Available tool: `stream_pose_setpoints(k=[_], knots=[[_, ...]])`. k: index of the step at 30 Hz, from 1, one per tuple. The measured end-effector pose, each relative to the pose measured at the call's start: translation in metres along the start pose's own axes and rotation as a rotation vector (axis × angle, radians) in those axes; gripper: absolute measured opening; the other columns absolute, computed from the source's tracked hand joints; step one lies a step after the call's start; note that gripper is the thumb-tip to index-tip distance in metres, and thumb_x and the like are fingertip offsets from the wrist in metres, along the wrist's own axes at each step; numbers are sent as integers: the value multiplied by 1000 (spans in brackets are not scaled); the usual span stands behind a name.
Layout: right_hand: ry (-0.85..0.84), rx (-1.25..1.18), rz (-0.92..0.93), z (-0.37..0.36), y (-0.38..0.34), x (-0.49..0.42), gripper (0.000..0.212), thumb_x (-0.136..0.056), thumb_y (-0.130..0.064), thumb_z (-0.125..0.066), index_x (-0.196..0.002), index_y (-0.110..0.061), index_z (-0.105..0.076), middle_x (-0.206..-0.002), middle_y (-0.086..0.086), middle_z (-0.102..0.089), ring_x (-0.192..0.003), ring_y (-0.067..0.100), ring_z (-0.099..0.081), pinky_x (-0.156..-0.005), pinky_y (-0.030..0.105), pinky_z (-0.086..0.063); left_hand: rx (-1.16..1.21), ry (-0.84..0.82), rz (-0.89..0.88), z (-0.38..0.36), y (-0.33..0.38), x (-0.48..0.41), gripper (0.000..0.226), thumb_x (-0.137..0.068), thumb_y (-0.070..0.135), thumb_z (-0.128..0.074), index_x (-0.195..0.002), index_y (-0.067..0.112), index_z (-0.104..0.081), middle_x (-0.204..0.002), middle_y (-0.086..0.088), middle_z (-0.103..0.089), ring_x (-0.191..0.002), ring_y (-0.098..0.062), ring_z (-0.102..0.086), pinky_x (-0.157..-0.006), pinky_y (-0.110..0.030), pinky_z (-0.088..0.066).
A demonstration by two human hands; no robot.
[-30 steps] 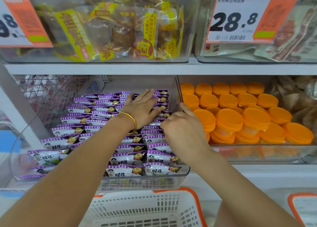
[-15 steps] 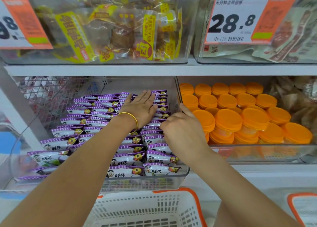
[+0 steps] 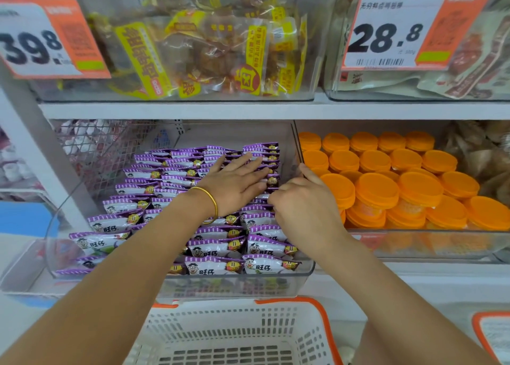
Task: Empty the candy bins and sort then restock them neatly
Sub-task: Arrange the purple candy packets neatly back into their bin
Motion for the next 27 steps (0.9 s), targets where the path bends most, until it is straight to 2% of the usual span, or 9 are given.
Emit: stream_pose_setpoints(k=[4,11,15,20,27], knots=[[1,23,-10,0,-1,0,26,-41,-3,-84,-47,-16,-62,-46,2,-57,-52,25,-60,-93,50,-50,0,-2,26,-5,-1,6,55,-100,50,-12,-151,32,-6,-159,12,6,-144,-5,14,-116,-41,14],[-3,29,1,3,0,0,24,-40,-4,-85,-49,-16,-65,-45,3,-57,-52,26,-60,-93,51,-50,13,-58,11,-3,7,0,53,-100,47,-17,-150,29,-11,-160,11,2,-145,-7,11,-115,-44,15],[-16,32,11,3,1,0,26,-39,-3,-83,-46,-18,-63,-44,2,-56,-51,25,-59,-94,50,-48,124,94,35,4,4,0,46,-102,37,-24,-147,27,-26,-160,8,-3,-146,-7,6,-116,-42,11],[56,11,25,9,1,-1,24,-44,-6,-85,-49,-18,-65,-48,1,-58,-55,23,-61,-98,53,-43,12,-32,49,0,4,11,53,-102,45,-15,-152,30,-10,-159,11,2,-145,-5,8,-116,-44,11],[178,-132,-73,18,11,13,14,-63,-6,-78,-70,-18,-75,-75,3,-72,-84,22,-68,-107,45,-31,40,-1,4,1,10,12,50,-102,43,-22,-149,25,-21,-159,11,-6,-146,-6,2,-117,-43,10]])
Point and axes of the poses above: each hand's wrist, its own x-axis away from the middle knuckle, its own z-axis out of the back of the hand, y = z × x, the point moved 2 cm from there along -x, towards the middle knuckle
